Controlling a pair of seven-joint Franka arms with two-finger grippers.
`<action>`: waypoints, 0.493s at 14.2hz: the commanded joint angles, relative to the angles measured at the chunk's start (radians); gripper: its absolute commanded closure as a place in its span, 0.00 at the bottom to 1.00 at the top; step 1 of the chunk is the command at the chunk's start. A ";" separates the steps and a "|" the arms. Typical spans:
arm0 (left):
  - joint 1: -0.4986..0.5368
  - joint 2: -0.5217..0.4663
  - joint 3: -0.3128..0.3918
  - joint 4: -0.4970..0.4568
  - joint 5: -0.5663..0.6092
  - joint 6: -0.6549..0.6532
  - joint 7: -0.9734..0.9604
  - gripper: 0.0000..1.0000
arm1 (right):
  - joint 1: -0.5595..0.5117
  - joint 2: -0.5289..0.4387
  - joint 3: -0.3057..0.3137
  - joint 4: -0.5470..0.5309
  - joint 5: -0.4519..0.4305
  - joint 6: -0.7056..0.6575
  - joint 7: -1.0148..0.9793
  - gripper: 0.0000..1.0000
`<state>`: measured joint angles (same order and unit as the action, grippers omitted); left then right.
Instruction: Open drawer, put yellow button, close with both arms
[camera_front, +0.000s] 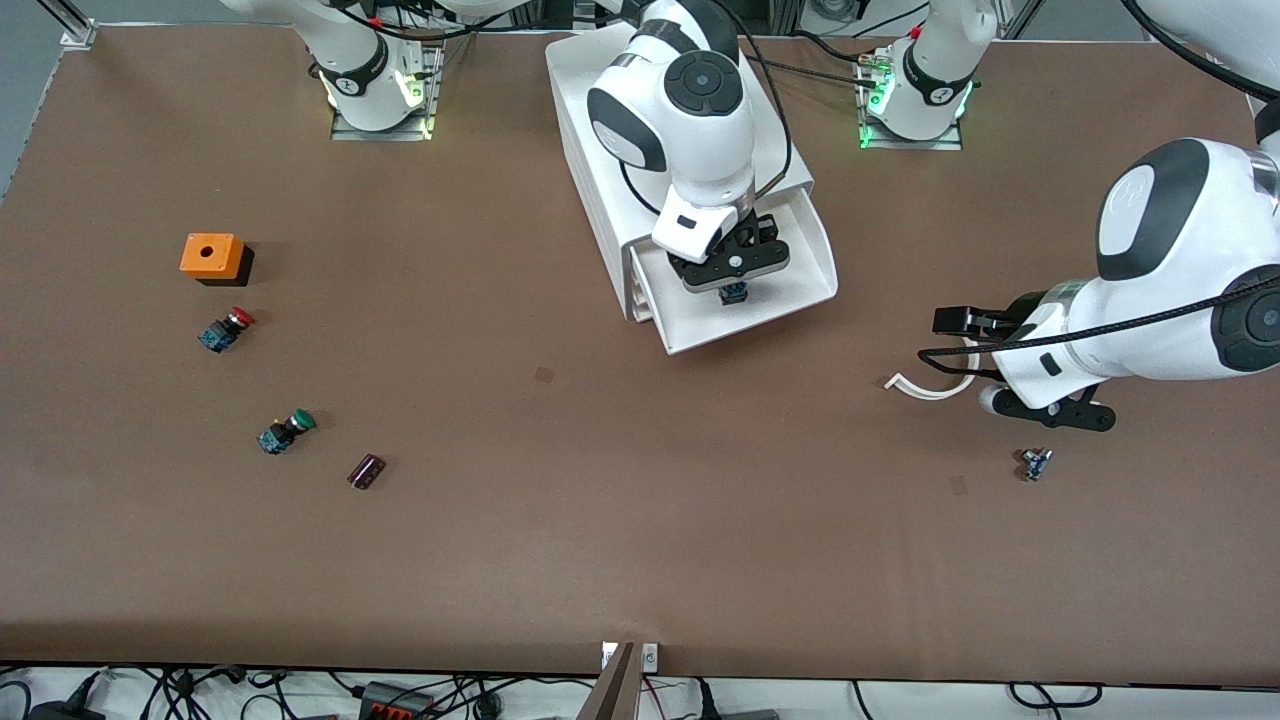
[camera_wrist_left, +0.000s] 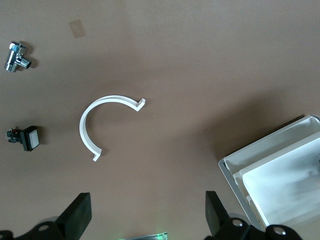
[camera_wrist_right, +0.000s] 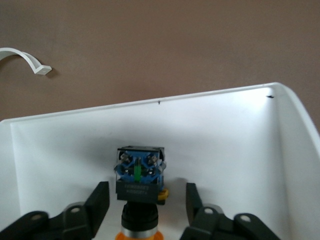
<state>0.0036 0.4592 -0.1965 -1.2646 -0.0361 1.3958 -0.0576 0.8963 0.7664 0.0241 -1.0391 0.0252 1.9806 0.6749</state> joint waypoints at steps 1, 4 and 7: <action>-0.017 0.015 -0.003 0.034 0.025 -0.006 -0.027 0.00 | -0.026 -0.022 -0.001 0.059 0.001 -0.051 0.022 0.00; -0.026 0.015 -0.004 0.036 0.018 -0.004 -0.105 0.00 | -0.095 -0.027 0.002 0.168 0.002 -0.176 0.018 0.00; -0.037 0.009 -0.012 0.027 -0.010 0.064 -0.244 0.00 | -0.192 -0.093 0.002 0.182 0.002 -0.287 0.008 0.00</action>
<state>-0.0225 0.4593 -0.1993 -1.2632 -0.0379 1.4115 -0.2049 0.7639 0.7119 0.0119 -0.8724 0.0250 1.7702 0.6770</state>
